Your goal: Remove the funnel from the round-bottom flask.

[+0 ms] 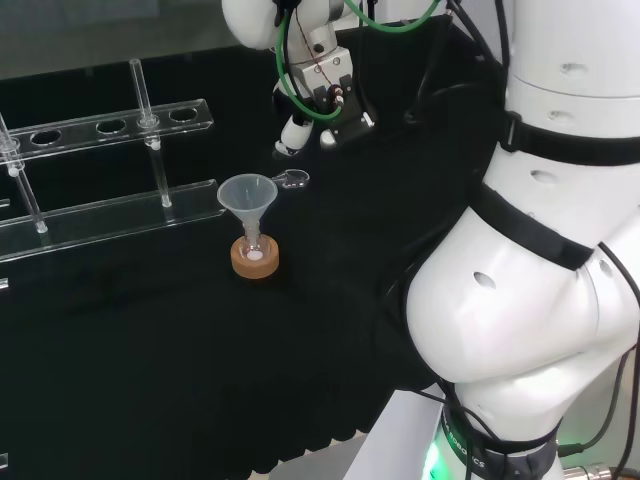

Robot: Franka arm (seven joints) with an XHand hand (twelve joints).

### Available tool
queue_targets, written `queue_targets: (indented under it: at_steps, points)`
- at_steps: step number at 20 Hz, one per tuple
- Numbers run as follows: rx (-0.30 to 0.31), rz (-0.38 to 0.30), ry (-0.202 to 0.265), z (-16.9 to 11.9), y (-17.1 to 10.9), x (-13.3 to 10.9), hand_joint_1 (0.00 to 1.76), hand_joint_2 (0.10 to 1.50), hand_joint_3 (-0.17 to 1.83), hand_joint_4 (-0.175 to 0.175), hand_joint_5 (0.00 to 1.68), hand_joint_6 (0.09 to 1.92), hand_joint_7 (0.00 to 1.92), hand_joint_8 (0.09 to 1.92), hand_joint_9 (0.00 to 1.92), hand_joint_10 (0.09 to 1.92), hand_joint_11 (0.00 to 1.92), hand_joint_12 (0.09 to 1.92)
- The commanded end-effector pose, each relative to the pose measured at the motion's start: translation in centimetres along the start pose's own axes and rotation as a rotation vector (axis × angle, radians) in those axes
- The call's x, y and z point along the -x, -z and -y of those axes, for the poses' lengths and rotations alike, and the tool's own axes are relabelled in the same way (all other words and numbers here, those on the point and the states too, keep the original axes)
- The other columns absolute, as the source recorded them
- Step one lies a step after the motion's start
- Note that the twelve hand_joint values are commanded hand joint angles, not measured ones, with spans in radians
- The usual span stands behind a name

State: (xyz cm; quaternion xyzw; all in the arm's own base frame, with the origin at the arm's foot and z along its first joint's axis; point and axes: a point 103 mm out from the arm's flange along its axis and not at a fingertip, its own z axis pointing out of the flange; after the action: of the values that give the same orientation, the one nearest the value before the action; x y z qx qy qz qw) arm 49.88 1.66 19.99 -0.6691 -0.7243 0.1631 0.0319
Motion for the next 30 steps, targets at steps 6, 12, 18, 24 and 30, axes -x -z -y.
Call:
queue_targets:
  at_steps: [6, 12, 18, 24, 30]
  points:
    - [0.023, -0.018, -0.030, 4.1, 1.9, -0.9, 0.72, 0.63, 0.40, -0.039, 0.41, 0.35, 0.15, 0.70, 0.50, 0.64, 0.45, 1.29]
    - [0.025, -0.045, -0.025, 7.3, 3.7, -1.8, 0.60, 0.63, 0.38, -0.030, 0.36, 0.29, 0.16, 0.70, 0.50, 0.64, 0.44, 1.30]
    - [0.005, -0.097, 0.011, 9.8, 4.7, -3.1, 0.47, 0.64, 0.25, -0.014, 0.31, 0.12, 0.11, 0.68, 0.42, 0.67, 0.39, 1.35]
    - [-0.019, -0.107, 0.046, 11.9, 4.1, -5.3, 0.44, 0.64, 0.21, -0.007, 0.26, 0.09, 0.05, 0.66, 0.36, 0.69, 0.37, 1.37]
    - [-0.064, -0.114, 0.091, 12.9, 3.3, -7.9, 0.40, 0.62, 0.17, 0.000, 0.23, 0.09, 0.03, 0.65, 0.34, 0.71, 0.37, 1.40]
